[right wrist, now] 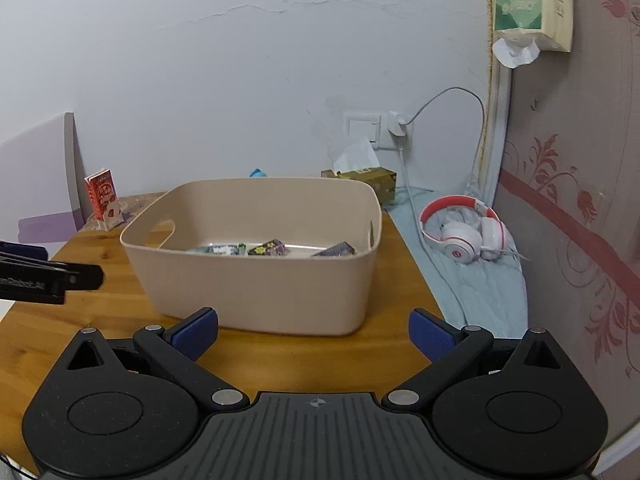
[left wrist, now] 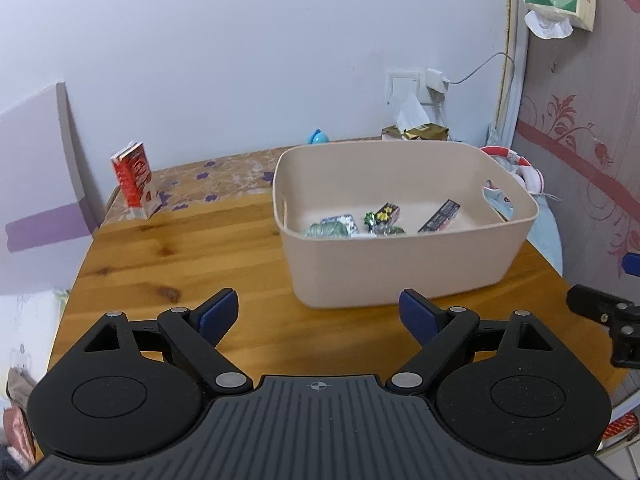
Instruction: Organize objects
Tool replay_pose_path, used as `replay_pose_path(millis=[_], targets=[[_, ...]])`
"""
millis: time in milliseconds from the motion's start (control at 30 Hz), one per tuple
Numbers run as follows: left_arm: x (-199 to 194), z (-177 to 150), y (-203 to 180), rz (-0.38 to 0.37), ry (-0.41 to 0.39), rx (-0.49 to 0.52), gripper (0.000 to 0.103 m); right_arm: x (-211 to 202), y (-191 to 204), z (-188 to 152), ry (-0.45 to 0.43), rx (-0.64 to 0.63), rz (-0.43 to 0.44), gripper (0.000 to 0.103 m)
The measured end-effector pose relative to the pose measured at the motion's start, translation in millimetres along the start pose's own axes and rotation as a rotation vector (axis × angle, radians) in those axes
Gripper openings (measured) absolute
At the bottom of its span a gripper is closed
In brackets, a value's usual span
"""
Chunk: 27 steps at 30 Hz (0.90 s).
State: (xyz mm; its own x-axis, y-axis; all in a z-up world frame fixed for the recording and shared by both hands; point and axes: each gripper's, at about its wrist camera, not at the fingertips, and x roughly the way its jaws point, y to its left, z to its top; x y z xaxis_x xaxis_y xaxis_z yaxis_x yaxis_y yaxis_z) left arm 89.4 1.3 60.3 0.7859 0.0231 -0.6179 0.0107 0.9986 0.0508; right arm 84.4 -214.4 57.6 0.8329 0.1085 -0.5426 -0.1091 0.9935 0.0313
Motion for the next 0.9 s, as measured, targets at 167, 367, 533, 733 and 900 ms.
replay_pose_path(millis=[167,367,533,733,900], targets=[[-21,-17,0,0.023,0.003,0.017,0.089,-20,-3,-7,-0.01,-0.015,-0.012,0.103],[-47,-34,-4,0.004,0.001,0.011,0.09,-37,1,-14,0.0,-0.034,0.001,0.103],[-68,-42,-14,-0.026,-0.02,0.028,0.091,-51,9,-20,-0.004,-0.048,0.018,0.103],[-88,-46,-22,-0.056,-0.042,0.024,0.091,-67,14,-26,-0.016,-0.053,0.022,0.103],[-102,-48,-26,-0.073,-0.057,0.025,0.092,-83,21,-26,-0.037,-0.073,0.038,0.103]])
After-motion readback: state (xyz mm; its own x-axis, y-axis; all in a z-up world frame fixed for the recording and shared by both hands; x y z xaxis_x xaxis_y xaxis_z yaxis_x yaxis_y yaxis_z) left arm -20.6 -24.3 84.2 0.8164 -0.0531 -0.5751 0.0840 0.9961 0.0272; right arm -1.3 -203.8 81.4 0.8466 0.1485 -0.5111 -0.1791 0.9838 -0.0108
